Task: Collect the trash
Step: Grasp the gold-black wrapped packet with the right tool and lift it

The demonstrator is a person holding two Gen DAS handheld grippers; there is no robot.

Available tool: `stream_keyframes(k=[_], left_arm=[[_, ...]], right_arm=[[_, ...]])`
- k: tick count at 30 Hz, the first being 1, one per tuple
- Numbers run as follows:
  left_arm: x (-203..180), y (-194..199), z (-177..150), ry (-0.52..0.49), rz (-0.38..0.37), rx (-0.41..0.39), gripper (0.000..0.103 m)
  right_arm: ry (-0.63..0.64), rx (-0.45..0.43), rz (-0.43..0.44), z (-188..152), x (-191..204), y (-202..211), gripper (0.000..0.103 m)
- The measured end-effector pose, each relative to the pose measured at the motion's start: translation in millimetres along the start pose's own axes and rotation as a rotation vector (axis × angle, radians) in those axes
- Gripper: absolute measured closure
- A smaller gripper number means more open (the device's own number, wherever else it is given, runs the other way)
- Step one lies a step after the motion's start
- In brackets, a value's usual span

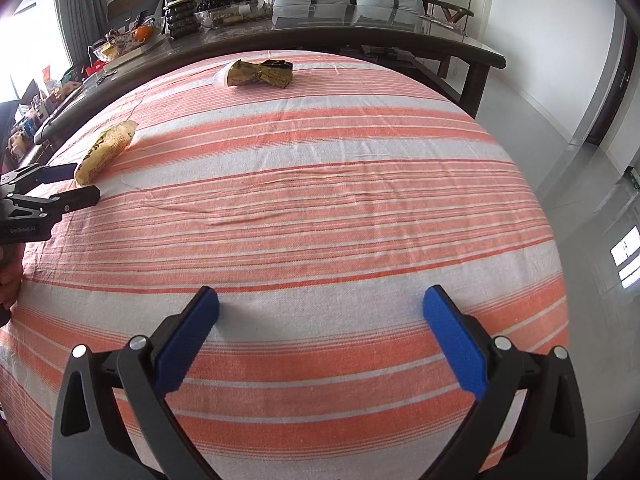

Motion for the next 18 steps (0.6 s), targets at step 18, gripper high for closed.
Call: stream_keyframes(k=[18], left_arm=[[1,-1,-1,-0.002,0.002,0.004,0.005]], right_arm=[[-0.572,-0.036,0.287,191,21,-114,0.02]])
Point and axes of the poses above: each gripper's, at about its wrist camera, not at the fingertips, and y roughly against the way its jaws point, x to its left, z to its top, the point moved 5 cm from there along -y, roughly the way its jaws point, and after that the axes turned 14 degrees about z, right-handed, at the moved point
